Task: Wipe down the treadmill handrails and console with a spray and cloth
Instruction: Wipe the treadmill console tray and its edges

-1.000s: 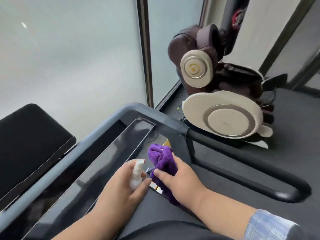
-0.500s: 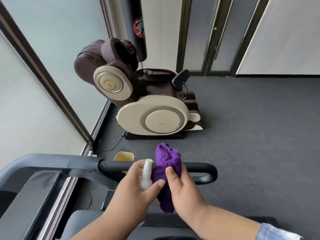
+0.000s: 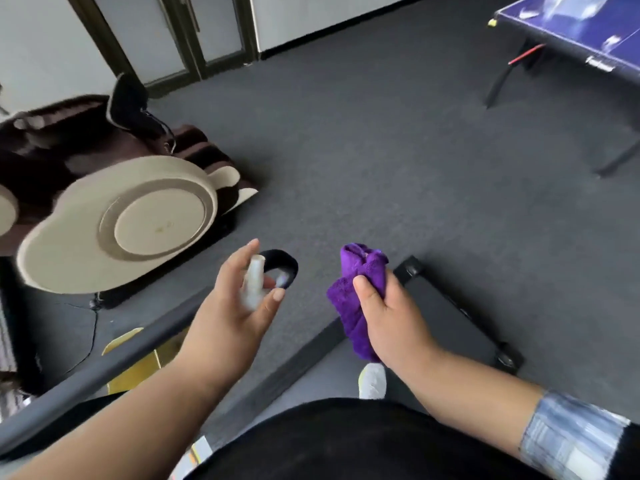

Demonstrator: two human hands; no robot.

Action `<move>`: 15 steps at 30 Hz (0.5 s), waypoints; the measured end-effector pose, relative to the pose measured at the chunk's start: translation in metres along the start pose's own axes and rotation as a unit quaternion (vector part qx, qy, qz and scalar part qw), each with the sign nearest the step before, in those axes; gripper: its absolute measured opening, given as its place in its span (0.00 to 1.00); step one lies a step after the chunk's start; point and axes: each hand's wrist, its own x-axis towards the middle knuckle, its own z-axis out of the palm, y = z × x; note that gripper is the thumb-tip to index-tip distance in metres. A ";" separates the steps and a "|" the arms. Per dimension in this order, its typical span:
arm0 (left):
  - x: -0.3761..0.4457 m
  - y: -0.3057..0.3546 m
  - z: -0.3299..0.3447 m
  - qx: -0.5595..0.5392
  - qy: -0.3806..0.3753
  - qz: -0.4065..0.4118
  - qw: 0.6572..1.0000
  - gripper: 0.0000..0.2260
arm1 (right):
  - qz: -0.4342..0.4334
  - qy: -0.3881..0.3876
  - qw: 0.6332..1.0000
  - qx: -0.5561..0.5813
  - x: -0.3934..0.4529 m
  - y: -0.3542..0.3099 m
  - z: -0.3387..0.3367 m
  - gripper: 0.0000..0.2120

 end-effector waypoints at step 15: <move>0.264 0.060 0.198 0.074 -0.070 -0.025 0.994 0.22 | -0.055 -0.010 0.982 -0.181 0.286 0.047 -0.160 0.16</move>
